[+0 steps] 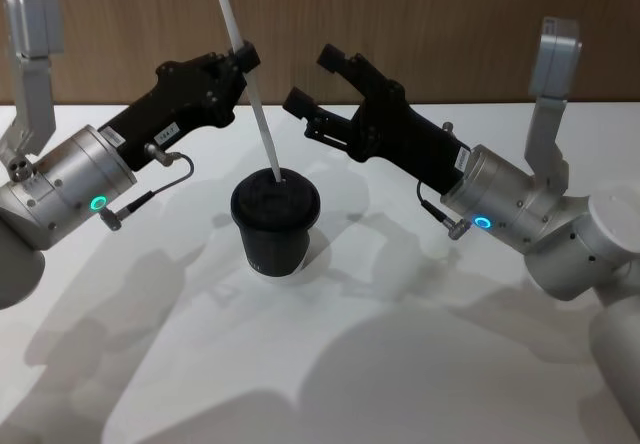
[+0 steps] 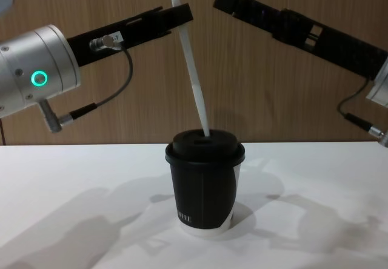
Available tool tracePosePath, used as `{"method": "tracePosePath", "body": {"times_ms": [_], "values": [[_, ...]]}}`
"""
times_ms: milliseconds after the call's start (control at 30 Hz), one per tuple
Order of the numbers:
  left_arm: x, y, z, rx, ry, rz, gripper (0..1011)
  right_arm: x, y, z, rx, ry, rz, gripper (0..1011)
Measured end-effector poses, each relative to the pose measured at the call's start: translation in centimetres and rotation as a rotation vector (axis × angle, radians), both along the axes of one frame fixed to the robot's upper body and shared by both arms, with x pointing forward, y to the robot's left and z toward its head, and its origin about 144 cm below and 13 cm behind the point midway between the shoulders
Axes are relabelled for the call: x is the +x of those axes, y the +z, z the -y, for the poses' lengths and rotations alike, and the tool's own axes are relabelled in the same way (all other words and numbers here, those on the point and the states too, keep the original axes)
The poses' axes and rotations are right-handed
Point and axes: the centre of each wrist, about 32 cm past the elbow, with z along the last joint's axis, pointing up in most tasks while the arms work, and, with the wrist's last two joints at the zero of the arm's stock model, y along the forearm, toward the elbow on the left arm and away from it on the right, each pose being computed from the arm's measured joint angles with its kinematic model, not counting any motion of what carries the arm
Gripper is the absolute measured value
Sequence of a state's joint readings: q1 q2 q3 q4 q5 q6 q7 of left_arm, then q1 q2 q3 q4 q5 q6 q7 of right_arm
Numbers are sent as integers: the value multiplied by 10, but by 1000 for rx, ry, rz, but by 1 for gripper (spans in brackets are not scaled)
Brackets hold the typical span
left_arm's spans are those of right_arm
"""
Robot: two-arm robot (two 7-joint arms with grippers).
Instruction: Pick up the straw with one hand, pass it to the other hand, and insert it into the cup.
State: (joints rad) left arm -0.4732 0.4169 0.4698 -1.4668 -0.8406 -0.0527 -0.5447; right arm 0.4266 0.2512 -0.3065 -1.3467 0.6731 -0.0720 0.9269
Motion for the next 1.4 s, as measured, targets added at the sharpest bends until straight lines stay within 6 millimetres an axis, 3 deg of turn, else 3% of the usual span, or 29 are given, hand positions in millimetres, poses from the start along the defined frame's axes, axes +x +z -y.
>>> {"method": "tracePosePath", "body": {"times_ms": [1400], "values": [[6,-14,7,58,0,-100,3,0,0,0,0,0,0,1001]]}}
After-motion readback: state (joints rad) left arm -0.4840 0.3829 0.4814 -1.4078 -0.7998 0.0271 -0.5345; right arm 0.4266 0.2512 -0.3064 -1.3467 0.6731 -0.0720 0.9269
